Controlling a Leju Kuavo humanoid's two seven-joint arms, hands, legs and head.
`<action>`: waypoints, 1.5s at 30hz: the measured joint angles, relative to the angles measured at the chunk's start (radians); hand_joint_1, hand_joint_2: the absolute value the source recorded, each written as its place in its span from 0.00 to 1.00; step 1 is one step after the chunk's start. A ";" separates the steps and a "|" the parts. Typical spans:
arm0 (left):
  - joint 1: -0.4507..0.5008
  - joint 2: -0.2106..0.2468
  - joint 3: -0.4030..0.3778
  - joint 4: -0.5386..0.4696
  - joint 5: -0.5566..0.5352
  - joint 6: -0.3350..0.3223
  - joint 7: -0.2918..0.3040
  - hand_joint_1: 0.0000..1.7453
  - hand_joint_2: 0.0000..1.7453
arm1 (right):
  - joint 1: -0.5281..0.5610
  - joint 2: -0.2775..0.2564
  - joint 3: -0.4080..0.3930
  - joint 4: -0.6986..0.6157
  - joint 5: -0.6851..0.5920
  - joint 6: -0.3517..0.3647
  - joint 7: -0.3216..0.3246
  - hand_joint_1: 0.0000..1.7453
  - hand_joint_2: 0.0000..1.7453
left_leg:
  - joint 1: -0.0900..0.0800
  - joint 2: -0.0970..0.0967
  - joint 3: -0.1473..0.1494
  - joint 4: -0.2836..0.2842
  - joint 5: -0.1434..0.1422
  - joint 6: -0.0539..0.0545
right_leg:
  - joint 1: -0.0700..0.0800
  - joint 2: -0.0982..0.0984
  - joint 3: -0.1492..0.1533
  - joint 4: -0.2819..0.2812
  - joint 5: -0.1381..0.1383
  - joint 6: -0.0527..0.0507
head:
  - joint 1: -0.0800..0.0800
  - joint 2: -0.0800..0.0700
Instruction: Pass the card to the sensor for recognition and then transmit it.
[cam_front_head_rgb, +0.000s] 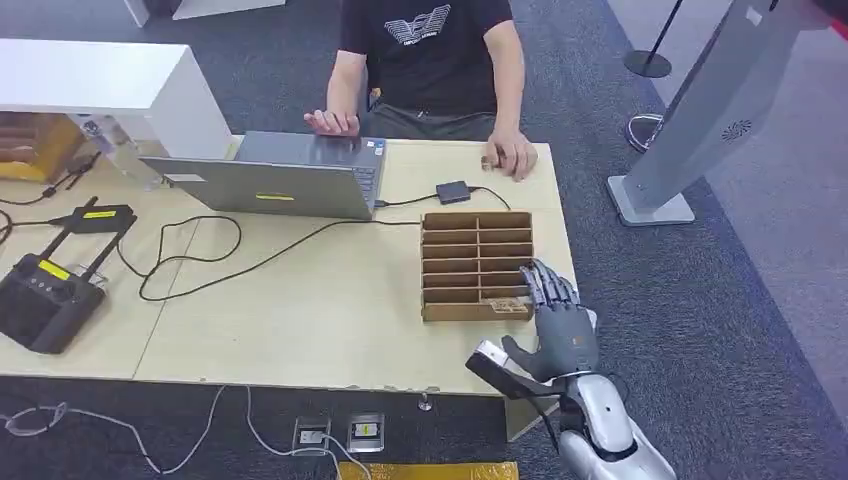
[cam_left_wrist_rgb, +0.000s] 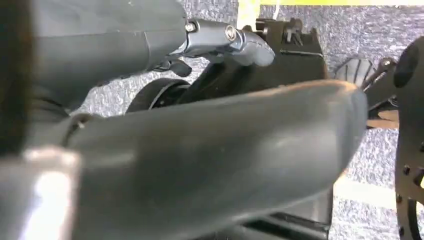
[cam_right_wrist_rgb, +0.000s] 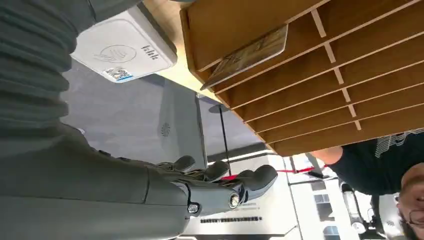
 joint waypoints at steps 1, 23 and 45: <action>0.000 0.000 0.000 -0.001 0.000 -0.002 0.004 0.00 0.00 | -0.003 0.002 0.000 0.003 0.003 0.004 0.001 0.00 1.00 | 0.000 0.000 0.000 0.000 0.000 0.000 | 0.000 0.000 0.000 0.000 0.000 0.000 | 0.000 0.000; 0.000 -0.017 0.001 0.039 -0.074 0.011 -0.062 0.00 0.00 | -0.031 0.035 0.006 0.046 0.023 0.027 -0.013 0.00 1.00 | 0.000 0.000 0.000 0.000 0.000 0.000 | 0.000 0.000 0.000 0.000 0.000 0.000 | 0.000 0.000; -0.001 -0.033 0.013 0.072 -0.041 0.020 -0.056 0.00 0.00 | -0.039 0.041 0.007 0.062 0.049 0.062 -0.006 0.00 1.00 | 0.000 0.000 0.000 0.000 0.000 0.000 | 0.000 0.000 0.000 0.000 0.000 0.000 | 0.000 0.000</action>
